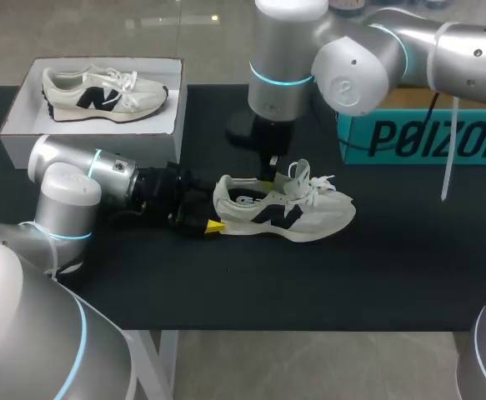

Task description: Take the shoe out of the shoebox, open the shoe tongue, remove and reinsert the insole, then place the shoe into the shoebox

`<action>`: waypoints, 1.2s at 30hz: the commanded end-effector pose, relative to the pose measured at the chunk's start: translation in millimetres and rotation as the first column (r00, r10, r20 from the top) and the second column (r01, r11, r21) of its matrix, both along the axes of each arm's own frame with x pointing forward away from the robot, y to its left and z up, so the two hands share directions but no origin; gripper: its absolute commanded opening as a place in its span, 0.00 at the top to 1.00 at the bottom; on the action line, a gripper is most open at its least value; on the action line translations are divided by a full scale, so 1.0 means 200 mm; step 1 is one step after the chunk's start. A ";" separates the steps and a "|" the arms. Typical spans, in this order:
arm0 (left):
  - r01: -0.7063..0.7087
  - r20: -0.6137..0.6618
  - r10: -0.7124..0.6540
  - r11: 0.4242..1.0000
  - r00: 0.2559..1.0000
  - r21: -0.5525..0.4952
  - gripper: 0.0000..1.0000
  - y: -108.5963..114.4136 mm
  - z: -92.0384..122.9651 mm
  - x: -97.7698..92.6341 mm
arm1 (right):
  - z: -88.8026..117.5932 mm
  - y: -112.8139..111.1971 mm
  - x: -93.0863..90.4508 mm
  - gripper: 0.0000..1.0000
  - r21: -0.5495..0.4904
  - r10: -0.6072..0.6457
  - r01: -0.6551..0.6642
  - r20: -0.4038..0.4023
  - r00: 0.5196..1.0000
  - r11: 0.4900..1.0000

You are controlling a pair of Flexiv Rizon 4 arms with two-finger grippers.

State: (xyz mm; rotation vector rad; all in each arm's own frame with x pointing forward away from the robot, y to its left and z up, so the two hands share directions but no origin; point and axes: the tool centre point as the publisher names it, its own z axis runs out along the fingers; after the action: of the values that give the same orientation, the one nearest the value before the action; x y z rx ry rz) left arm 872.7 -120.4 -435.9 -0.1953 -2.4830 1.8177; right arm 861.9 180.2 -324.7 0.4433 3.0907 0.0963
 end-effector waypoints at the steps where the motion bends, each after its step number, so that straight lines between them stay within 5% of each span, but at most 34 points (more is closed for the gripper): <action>1: -0.001 0.000 0.001 1.000 1.000 0.005 1.00 0.00 0.00 0.00 | -0.03 0.00 0.05 1.00 -0.010 -0.007 0.007 0.000 1.000 1.000; 11: -0.001 0.000 0.001 1.000 1.000 0.005 1.00 0.00 0.00 0.00 | -0.09 -0.02 0.10 1.00 -0.055 0.004 -0.001 0.055 0.998 0.999; 25: -0.001 0.000 0.001 1.000 1.000 0.005 1.00 0.00 0.00 0.00 | -0.30 -0.07 0.12 1.00 -0.091 -0.015 0.016 0.017 1.000 0.996; 36: -0.001 0.000 0.001 1.000 1.000 0.005 1.00 0.00 0.00 0.00 | -0.34 -0.08 0.14 0.96 -0.083 -0.029 0.029 0.000 1.000 0.996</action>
State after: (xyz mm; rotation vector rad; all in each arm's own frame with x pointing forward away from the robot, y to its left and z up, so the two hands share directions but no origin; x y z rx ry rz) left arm 872.8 -120.4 -435.9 -0.1953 -2.4831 1.8177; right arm 886.1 163.8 -390.3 0.4792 3.0697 -0.0301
